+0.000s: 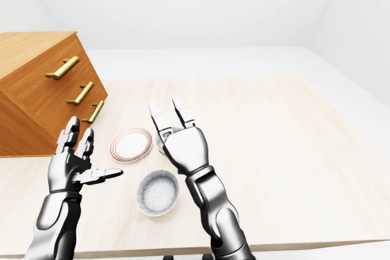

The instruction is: Stack the bowl at the front on the bowl in the middle.

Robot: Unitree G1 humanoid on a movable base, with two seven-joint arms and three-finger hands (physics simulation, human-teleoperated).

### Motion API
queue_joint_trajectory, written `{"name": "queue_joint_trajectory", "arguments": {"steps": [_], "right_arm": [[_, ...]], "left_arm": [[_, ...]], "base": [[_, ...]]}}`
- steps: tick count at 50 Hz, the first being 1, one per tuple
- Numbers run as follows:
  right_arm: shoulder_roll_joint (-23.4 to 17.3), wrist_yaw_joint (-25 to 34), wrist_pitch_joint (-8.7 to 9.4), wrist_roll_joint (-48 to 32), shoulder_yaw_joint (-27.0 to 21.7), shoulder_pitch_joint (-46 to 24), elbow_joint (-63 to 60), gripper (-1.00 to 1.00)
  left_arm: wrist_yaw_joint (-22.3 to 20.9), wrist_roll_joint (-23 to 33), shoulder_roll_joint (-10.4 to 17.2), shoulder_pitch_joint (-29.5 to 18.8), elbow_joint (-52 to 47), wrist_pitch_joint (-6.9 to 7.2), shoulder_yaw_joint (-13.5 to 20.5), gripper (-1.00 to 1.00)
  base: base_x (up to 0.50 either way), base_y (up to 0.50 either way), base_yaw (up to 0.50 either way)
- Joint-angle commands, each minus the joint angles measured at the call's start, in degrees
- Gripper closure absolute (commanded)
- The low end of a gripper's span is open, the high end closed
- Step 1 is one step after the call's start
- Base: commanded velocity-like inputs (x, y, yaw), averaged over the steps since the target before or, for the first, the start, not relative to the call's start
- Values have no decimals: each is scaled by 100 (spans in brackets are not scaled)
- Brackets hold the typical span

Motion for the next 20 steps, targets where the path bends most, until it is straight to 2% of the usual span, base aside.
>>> {"name": "queue_joint_trajectory", "arguments": {"steps": [1, 9, 11, 15, 16, 18, 20], "right_arm": [[7, 778, 0, 706, -295, 30, -1133, -100], [-33, 1158, 0, 1718, -909, -223, -1457, -100], [-114, 1186, 0, 2244, -1299, -412, -1492, -100], [-236, 1298, 0, 3290, -1760, -566, -1715, -100], [-264, 1311, 93, 3553, -1858, -564, -1806, -100], [-341, 1310, 529, 4174, -2090, -549, -1985, -100], [-446, 1253, 839, 4766, -2315, -445, -2120, -100]], "left_arm": [[24, 19, -4, -25, 13, 0, -71, -100], [54, 38, -11, -36, -16, 0, -129, -100], [72, 45, -13, -39, -106, 0, -145, -100], [103, 30, 11, -93, -225, 0, -119, -100], [110, 19, 16, -108, -254, 0, -107, -100], [126, 10, 25, -135, -319, 0, -90, -100], [145, -12, 34, -164, -382, 0, -67, -100]], "base": [[0, 0, 0], [0, 0, 0], [0, 0, 0], [0, 0, 0], [0, 0, 0], [0, 0, 0], [0, 0, 0]]}}
